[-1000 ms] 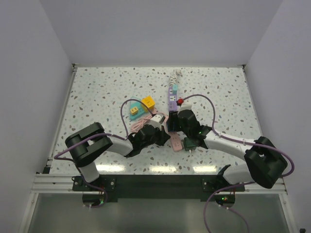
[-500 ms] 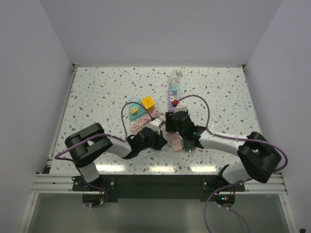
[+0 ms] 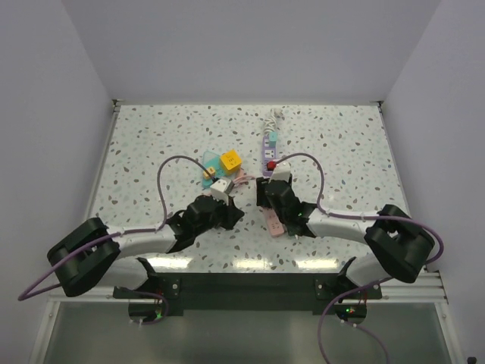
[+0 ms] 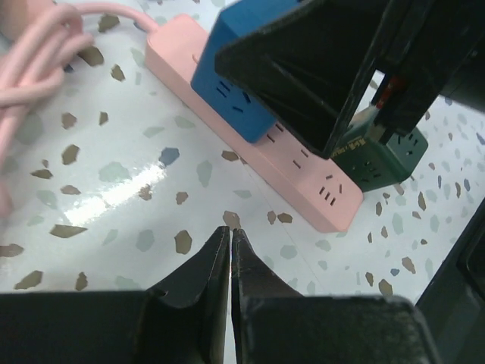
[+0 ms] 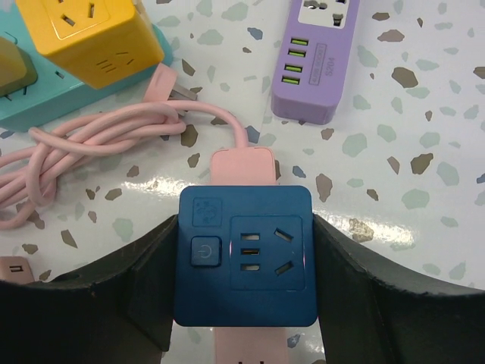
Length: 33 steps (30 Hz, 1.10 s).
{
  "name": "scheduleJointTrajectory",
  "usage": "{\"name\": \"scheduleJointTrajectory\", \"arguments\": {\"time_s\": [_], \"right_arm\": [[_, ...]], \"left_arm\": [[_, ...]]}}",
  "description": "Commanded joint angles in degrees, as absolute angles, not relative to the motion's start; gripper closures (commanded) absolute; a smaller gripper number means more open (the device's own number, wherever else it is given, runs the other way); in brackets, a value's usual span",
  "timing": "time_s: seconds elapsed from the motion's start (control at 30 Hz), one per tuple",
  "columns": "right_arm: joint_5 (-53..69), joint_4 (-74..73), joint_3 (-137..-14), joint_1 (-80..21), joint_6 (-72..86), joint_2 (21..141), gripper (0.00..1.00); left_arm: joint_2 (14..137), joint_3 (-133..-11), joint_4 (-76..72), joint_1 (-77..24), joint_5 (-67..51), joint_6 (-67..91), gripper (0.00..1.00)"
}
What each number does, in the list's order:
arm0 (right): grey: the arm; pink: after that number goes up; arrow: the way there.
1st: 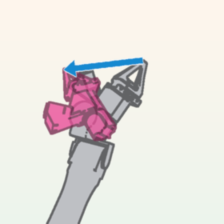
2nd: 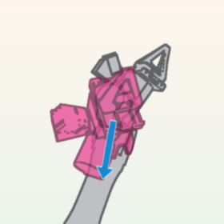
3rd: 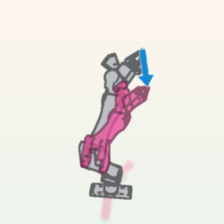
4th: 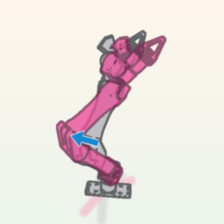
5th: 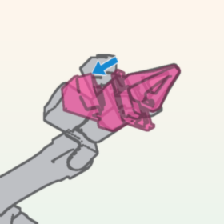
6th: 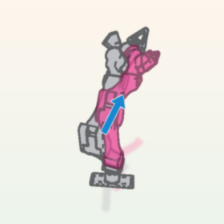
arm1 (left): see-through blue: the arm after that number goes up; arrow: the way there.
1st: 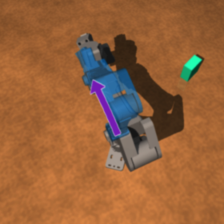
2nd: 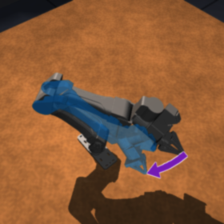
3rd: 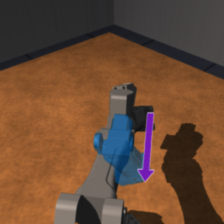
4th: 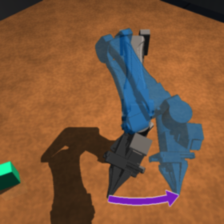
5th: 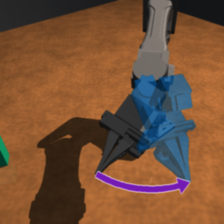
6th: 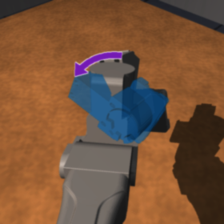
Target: Insert the plug
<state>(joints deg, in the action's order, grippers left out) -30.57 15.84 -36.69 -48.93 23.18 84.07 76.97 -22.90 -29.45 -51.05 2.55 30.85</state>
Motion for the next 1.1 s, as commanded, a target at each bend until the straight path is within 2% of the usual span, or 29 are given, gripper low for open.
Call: {"name": "scheduleJointTrajectory", "arguments": {"time_s": [0.0, 0.27, 1.07], "right_arm": [[-31.3, 7.9, -31.5, -50.0, 27.2, 87.7, 1.0], [-35.2, 8.6, -28.1, -55.1, 31.8, 85.9, 1.0], [-43.2, 2.4, -30.4, -69.2, 47.4, 105.3, 1.0]], "left_arm": [[72.9, -22.1, -26.3, -48.7, 3.8, 29.0, 0.91], [67.1, -21.1, -23.7, -44.6, 3.2, 27.5, 0.91], [63.0, -18.9, -23.2, -42.4, 1.9, 27.2, 0.92]]}}
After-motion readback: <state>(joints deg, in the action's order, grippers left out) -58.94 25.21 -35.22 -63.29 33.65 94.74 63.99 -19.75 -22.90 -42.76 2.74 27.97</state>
